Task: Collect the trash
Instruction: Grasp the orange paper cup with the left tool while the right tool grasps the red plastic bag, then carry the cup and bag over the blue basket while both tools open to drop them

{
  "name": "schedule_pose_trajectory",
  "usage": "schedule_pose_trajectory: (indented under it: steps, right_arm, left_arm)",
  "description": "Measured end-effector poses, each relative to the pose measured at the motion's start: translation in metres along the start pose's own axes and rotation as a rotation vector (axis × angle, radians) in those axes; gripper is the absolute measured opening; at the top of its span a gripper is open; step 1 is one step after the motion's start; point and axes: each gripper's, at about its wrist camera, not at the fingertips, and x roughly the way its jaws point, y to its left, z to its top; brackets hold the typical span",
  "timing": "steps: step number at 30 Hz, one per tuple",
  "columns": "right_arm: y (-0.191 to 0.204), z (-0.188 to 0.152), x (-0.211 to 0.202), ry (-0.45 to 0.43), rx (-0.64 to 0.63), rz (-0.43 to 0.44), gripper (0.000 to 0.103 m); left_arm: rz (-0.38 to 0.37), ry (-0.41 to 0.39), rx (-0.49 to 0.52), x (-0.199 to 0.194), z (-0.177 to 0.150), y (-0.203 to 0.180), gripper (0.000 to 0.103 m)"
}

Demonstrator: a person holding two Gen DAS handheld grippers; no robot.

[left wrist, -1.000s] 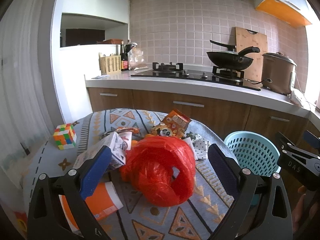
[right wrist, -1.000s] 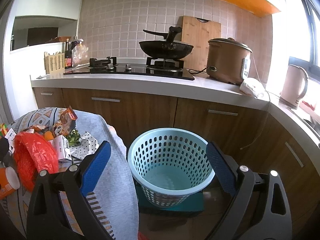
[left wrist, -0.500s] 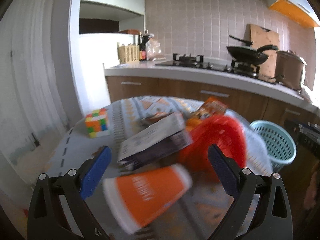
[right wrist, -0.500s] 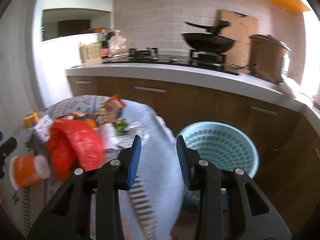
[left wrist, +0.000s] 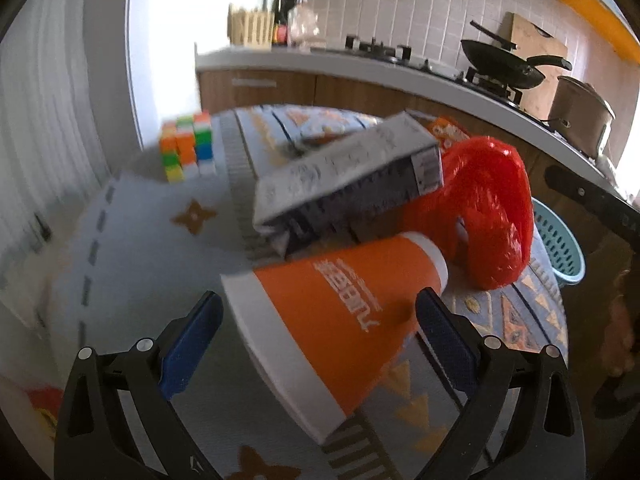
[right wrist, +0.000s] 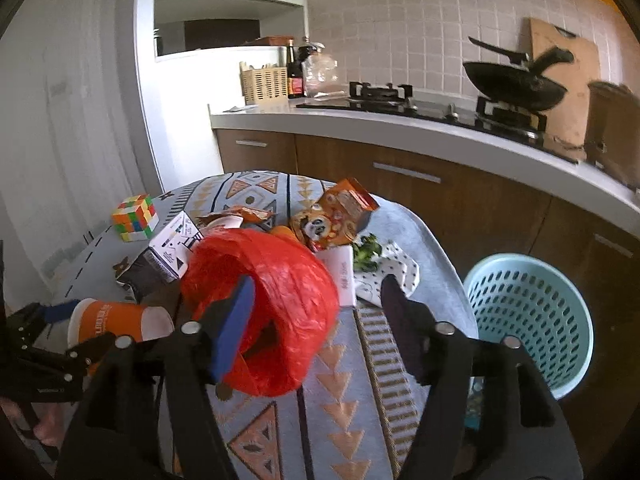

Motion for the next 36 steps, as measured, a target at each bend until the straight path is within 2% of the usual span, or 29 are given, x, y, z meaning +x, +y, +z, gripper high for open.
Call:
schedule_pose_trajectory:
  steps: [3,6,12,17,18,19,20,22,25,30,36]
  right_arm:
    - [0.005,0.000,0.010,0.013,-0.021,0.011,0.075]
    - [0.007,-0.001,0.018,0.032,-0.029,0.020,0.075]
    - [0.014,-0.003,0.038,0.067,-0.035,0.041,0.077]
    - [0.017,-0.003,0.054,0.098,-0.031,0.054,0.077]
    - [0.017,-0.004,0.056,0.102,-0.032,0.058,0.076]
    - [0.017,-0.004,0.055,0.100,-0.030,0.058,0.068]
    - [0.017,-0.005,0.055,0.102,-0.030,0.059,0.061]
    - [0.015,-0.005,0.053,0.109,-0.028,0.063,0.035]
    - [0.010,-0.004,0.049,0.104,-0.024,0.059,0.018]
    - [-0.003,0.006,0.023,0.035,-0.014,0.053,0.014]
    - [-0.020,0.028,-0.012,-0.055,0.000,0.038,0.013]
  left_arm:
    - [-0.006,0.009,0.006,0.000,-0.004,-0.005,0.089]
    - [-0.020,0.010,0.006,-0.006,-0.009,-0.009,0.086]
    - [-0.137,0.020,-0.081,-0.010,-0.009,-0.007,0.059]
    - [-0.170,0.039,-0.126,-0.001,-0.012,-0.009,0.043]
    - [-0.176,0.041,-0.129,0.000,-0.012,-0.010,0.035]
    - [-0.184,0.044,-0.129,0.001,-0.012,-0.012,0.025]
    - [-0.186,0.043,-0.129,0.000,-0.012,-0.013,0.021]
    - [-0.196,0.036,-0.129,-0.001,-0.012,-0.015,0.011]
    - [-0.226,0.022,-0.116,-0.004,-0.011,-0.022,0.001]
    - [-0.224,-0.014,-0.081,-0.012,-0.010,-0.038,0.001]
    - [-0.293,-0.103,-0.052,-0.033,-0.006,-0.054,0.001]
